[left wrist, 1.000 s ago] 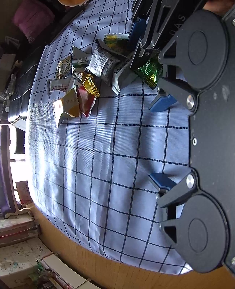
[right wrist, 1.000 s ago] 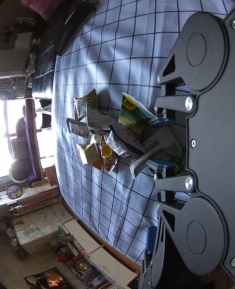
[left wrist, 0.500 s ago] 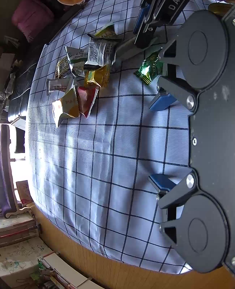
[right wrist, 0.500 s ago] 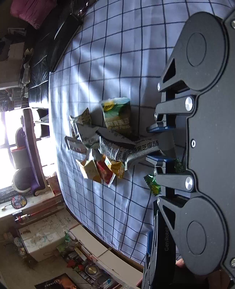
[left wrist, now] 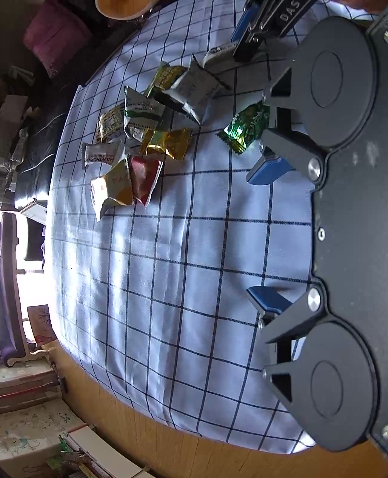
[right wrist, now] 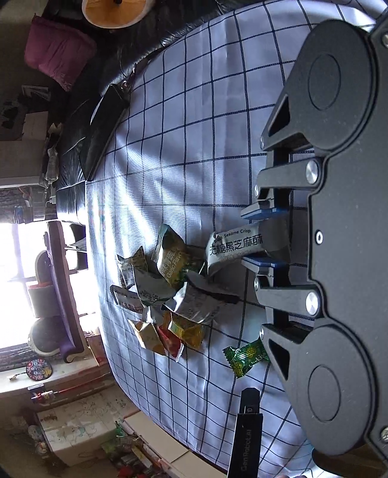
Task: Organize snacks
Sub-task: 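Grasp the white square snack packet with the left tool while the right tool holds its packet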
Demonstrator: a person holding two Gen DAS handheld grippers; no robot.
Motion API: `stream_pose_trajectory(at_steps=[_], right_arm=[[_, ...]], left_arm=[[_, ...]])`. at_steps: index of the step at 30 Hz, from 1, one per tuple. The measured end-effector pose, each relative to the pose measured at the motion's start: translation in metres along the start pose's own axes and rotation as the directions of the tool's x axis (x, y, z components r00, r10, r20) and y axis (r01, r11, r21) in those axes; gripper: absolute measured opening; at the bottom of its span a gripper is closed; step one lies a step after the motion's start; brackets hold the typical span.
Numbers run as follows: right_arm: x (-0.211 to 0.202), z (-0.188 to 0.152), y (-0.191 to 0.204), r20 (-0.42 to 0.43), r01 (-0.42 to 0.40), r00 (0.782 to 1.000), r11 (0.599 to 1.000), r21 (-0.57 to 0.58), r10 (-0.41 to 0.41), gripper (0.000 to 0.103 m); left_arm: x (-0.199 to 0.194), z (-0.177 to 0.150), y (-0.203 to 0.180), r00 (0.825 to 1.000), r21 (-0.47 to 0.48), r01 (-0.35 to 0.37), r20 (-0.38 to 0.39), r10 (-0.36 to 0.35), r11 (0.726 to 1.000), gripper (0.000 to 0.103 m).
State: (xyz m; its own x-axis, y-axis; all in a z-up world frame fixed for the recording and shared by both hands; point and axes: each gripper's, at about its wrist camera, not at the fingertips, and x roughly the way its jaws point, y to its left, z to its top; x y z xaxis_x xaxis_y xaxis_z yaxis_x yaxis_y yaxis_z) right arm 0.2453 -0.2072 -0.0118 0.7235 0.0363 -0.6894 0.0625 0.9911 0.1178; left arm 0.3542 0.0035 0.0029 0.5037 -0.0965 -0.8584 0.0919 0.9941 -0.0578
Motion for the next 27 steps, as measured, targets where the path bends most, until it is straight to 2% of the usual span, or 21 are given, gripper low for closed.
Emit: stream_pose_trajectory(at_steps=[7,11,13,15,20,27], right_arm=[[0.003,-0.01,0.002,0.036,-0.001,0.999,1.0,0.004,0.001,0.041],[0.002,-0.013,-0.004,0.053,-0.021,0.998,0.999,0.042,0.019,0.041],[0.001,-0.014,-0.007,0.061,-0.033,0.998,0.997,0.069,0.029,0.041],[0.0,-0.015,-0.009,0.072,-0.037,0.997,0.996,0.085,0.031,0.036],[-0.008,-0.021,-0.014,0.095,-0.016,0.996,0.994,0.105,0.006,0.033],[-0.022,-0.023,-0.033,0.081,0.049,0.995,0.981,0.186,-0.065,0.033]], left_arm=[[-0.016,-0.001,-0.024,0.996,0.029,0.091,0.005,-0.091,0.995,0.077],[-0.017,0.003,-0.043,0.993,0.058,0.114,0.0,-0.114,0.992,0.077],[-0.018,0.007,-0.052,0.993,0.073,0.116,0.009,-0.117,0.991,0.077],[-0.019,0.013,-0.062,0.993,0.088,0.114,0.016,-0.116,0.99,0.077],[-0.014,0.024,-0.088,0.995,0.147,0.063,0.065,-0.073,0.987,0.077],[-0.001,0.029,-0.124,0.988,0.316,0.038,0.13,-0.083,0.948,0.077]])
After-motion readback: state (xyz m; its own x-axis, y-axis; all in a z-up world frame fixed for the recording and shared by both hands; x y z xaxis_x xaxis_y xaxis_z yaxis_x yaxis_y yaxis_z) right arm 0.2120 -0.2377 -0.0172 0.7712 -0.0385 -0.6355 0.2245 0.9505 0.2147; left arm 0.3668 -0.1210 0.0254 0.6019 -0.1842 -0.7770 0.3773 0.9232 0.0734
